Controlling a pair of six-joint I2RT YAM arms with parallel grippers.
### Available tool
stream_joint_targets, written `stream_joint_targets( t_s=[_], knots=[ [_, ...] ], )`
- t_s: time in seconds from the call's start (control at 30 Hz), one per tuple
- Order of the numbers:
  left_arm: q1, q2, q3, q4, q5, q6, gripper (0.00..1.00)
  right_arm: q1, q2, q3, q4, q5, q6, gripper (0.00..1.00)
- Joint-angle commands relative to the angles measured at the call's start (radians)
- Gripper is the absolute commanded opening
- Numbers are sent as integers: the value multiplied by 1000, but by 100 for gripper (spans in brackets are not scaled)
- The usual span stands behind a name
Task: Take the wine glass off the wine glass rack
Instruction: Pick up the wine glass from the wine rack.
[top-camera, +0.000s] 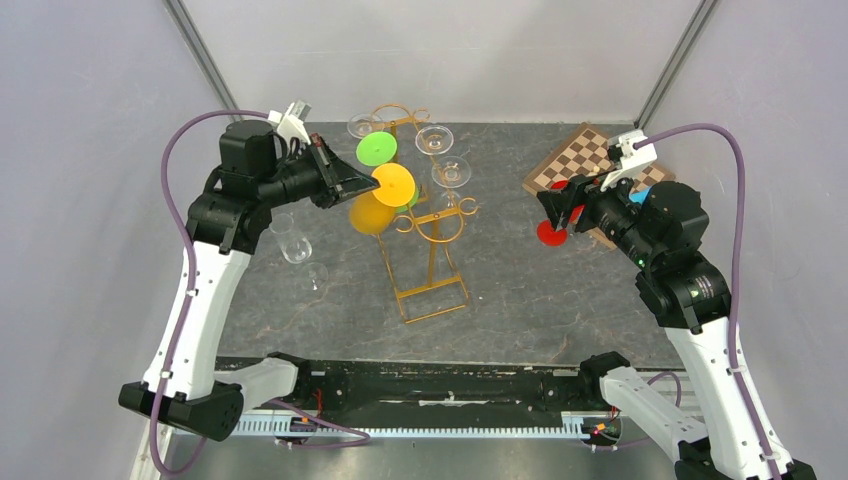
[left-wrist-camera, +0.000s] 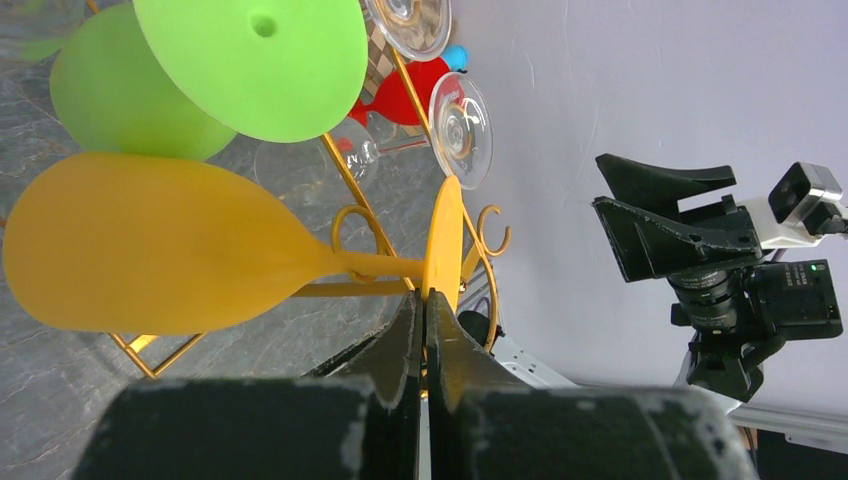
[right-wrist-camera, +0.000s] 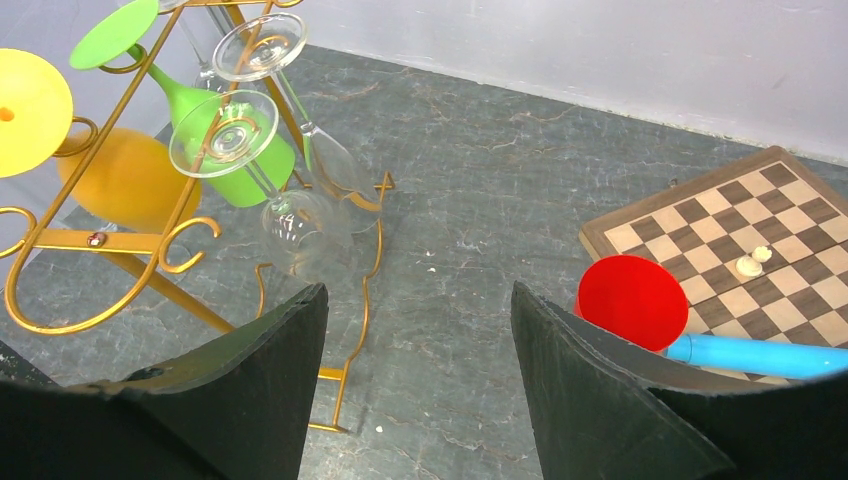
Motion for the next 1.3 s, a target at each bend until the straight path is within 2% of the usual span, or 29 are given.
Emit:
stream_joint_targets(
  t_s=[0.0,0.8,1.27],
  knots=[
    [11,-29,50,-10,-9,26,2,3,-11,9,30,3,-1,70],
    [39,-44,99,-84,-42,100,2,3,13,17,26,-9,5,70],
    [39,-46,67,-32,-33,96,2,3,12,-4,36,-1,-2,70]
  ],
)
